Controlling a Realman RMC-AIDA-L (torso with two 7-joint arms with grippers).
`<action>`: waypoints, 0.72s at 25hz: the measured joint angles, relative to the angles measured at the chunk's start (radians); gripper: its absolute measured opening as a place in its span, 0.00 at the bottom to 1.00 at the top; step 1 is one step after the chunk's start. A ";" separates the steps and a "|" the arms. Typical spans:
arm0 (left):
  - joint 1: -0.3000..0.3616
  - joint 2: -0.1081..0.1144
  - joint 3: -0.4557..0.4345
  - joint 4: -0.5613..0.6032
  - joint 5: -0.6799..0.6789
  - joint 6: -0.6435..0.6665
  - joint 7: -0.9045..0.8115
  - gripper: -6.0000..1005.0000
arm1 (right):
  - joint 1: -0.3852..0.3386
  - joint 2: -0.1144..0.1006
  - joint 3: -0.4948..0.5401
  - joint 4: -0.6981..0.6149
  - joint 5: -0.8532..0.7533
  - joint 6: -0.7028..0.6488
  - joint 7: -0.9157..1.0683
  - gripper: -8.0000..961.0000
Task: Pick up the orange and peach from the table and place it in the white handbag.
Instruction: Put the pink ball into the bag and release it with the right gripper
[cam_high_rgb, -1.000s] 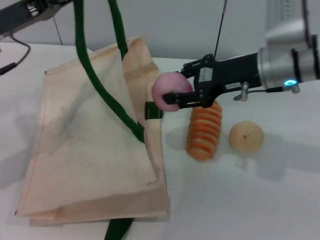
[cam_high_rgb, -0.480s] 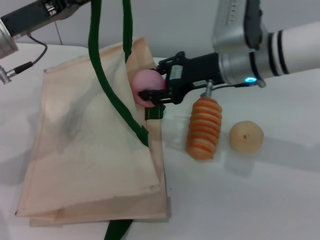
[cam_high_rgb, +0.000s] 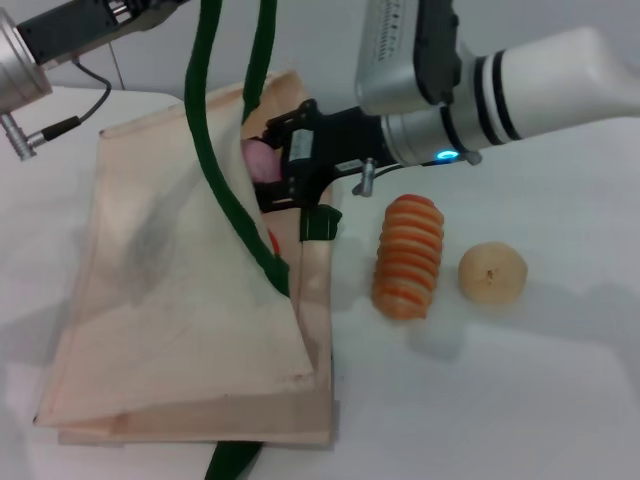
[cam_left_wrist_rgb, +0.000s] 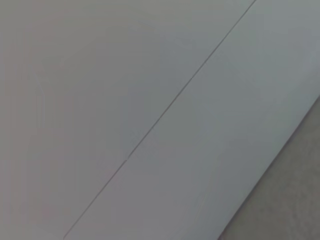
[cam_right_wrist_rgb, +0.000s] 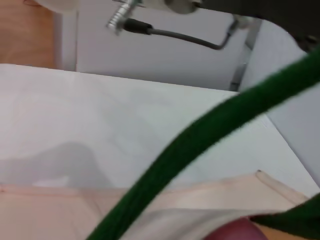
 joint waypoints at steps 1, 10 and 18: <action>-0.003 0.000 0.000 0.000 0.000 0.000 0.000 0.16 | 0.007 0.000 0.000 0.007 0.000 0.002 -0.005 0.58; -0.023 -0.006 0.000 -0.001 0.001 -0.001 -0.004 0.16 | 0.054 0.005 0.000 0.069 0.000 0.125 -0.050 0.58; -0.037 -0.009 0.000 -0.002 0.002 -0.003 -0.005 0.16 | 0.058 0.006 0.049 0.114 -0.003 0.192 -0.148 0.57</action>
